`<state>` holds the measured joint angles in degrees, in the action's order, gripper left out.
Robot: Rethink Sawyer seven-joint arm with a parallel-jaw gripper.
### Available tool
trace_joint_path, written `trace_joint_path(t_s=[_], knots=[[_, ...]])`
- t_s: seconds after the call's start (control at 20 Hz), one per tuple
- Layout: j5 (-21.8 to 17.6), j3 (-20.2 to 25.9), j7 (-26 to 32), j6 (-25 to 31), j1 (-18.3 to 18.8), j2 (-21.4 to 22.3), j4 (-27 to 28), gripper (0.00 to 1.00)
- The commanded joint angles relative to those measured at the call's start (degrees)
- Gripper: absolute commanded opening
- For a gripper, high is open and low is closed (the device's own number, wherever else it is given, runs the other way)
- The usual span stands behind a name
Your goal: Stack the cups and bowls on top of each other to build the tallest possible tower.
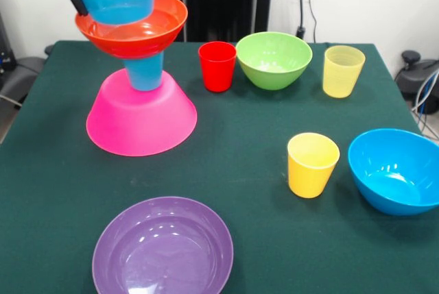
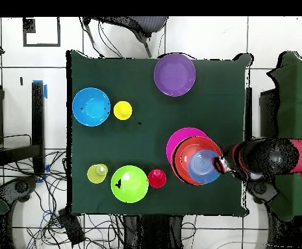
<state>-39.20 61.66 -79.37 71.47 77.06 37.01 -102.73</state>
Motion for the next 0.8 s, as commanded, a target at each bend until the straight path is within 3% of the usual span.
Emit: trace_joint_path(t_s=[0.05,0.8], knots=[[-4.7,-3.4,14.5,-0.7,-3.9,-3.4,1.0,0.0],[-5.7,-3.8,12.9,-1.9,-4.6,-4.2,1.0,0.0]])
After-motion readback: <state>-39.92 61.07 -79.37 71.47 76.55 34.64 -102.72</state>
